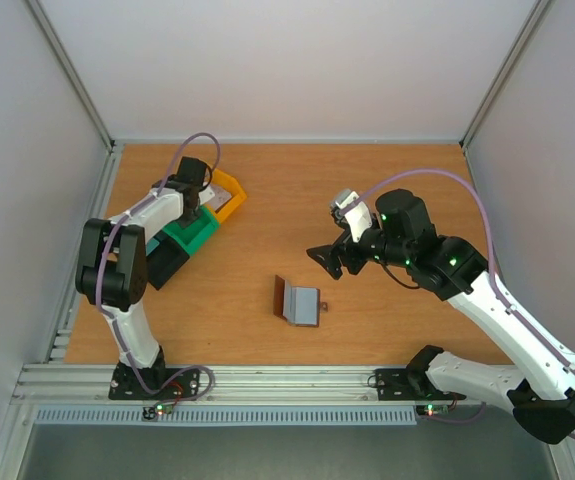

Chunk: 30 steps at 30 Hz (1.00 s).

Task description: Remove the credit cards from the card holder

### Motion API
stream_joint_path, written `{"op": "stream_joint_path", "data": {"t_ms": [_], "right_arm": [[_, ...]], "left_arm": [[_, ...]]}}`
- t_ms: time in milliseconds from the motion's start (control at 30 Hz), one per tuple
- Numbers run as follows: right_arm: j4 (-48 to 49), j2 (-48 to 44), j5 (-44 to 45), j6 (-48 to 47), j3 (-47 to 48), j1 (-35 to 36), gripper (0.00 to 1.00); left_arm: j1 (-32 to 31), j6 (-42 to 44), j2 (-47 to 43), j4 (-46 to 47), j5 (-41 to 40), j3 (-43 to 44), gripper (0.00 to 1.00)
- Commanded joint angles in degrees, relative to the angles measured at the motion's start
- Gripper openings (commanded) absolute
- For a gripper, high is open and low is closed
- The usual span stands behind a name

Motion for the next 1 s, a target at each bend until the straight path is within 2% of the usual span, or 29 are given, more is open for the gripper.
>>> {"op": "stream_joint_path", "data": {"t_ms": [0, 100, 267, 300, 400, 500, 600, 800, 900, 967], "right_arm": [[-0.6, -0.7, -0.1, 0.0, 0.6, -0.1, 0.99], [-0.8, -0.8, -0.5, 0.3, 0.6, -0.1, 0.98], [-1.3, -1.4, -0.1, 0.7, 0.4, -0.2, 0.98], [-1.4, -1.4, -0.1, 0.8, 0.4, -0.1, 0.98], [-1.4, -1.3, -0.3, 1.1, 0.4, -0.2, 0.99], [-1.4, -1.1, -0.7, 1.2, 0.5, -0.2, 0.99], [-1.5, -0.6, -1.6, 1.1, 0.7, -0.2, 0.99], [-2.7, 1.1, -1.4, 2.9, 1.3, -0.2, 0.98], [-4.8, 3.3, 3.3, 7.6, 1.7, -0.2, 0.98], [-8.6, 6.5, 7.5, 12.9, 2.8, -0.3, 0.99]], "left_arm": [[0.2, 3.3, 1.3, 9.2, -1.9, -1.5, 0.0], [0.4, 3.2, 2.7, 8.9, -1.6, -1.0, 0.0], [0.9, -0.4, 4.1, 3.3, 1.5, 1.8, 0.0], [1.0, -1.5, 4.1, 2.4, 2.1, 2.0, 0.03], [1.1, -2.4, 3.3, 2.0, 2.8, 1.7, 0.27], [1.3, -2.7, 1.8, 1.3, 3.6, 2.0, 0.4], [1.5, -3.1, -0.4, 0.1, 4.8, 2.7, 0.46], [1.6, -3.5, -7.0, -2.4, 9.4, 3.4, 0.52], [1.6, -5.5, -11.7, -8.7, 17.7, 6.4, 0.53], [1.5, -8.1, -15.3, -13.6, 25.3, 8.5, 0.63]]}}
